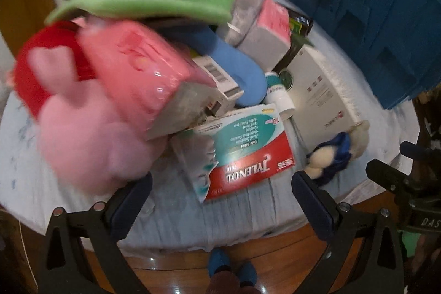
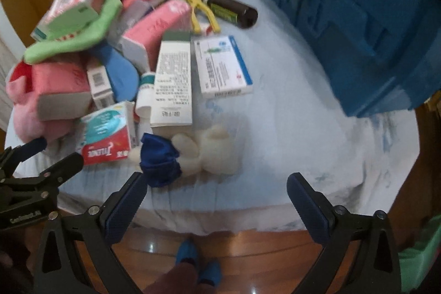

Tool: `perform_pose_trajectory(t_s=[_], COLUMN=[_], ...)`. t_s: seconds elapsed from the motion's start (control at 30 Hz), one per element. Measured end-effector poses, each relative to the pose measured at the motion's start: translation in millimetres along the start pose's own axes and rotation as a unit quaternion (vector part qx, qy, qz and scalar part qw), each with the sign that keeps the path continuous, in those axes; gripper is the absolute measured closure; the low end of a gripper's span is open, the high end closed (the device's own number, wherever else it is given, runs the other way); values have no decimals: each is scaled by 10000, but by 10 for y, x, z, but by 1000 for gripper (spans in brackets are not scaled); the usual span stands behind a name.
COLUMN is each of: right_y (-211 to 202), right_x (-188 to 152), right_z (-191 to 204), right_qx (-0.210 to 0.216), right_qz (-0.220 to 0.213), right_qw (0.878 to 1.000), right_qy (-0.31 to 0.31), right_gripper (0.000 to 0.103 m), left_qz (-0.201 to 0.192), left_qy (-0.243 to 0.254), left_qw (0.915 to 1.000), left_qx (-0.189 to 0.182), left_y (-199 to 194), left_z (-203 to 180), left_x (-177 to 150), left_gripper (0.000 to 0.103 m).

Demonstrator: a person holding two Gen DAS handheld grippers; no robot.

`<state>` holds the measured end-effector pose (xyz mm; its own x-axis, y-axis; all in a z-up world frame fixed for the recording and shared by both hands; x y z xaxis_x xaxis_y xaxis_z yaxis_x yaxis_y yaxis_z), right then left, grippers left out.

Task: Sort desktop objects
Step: 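Move both tools toward the heap of items on the table, then reach the right tool to the small teddy bear in blue dress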

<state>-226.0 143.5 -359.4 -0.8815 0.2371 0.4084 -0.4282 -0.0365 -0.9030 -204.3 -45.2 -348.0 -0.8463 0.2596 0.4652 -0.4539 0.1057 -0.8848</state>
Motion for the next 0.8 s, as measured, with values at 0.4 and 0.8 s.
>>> perform_pose_trajectory(t_s=[0.4,0.8], right_y=[484,261], right_x=[50,525], right_z=[-216,-563], right_qx=[-304,-190], right_qz=[418,-52], right_qw=[9986,9997], right_qy=[77,-158], right_gripper=[14,10], left_qz=[437,347], left_qy=[7,-65], left_qw=[9984,9989], left_qx=[-368,-320], left_y=[557,314], left_z=[-208,-608], left_x=[-15,226], left_gripper=[0,8])
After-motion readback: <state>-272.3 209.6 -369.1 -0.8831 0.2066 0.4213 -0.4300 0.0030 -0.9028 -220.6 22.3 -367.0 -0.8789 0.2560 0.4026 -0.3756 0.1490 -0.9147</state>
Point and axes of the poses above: each gripper's, at about its wrist camera, not at the fingertips, and y roughly the way its jaws point, z to its left, x to its top, the point moved 10 cm from there along y, roughly the way its jaws point, and after that the axes turned 11 degrees about y, right-handed, at the moved point
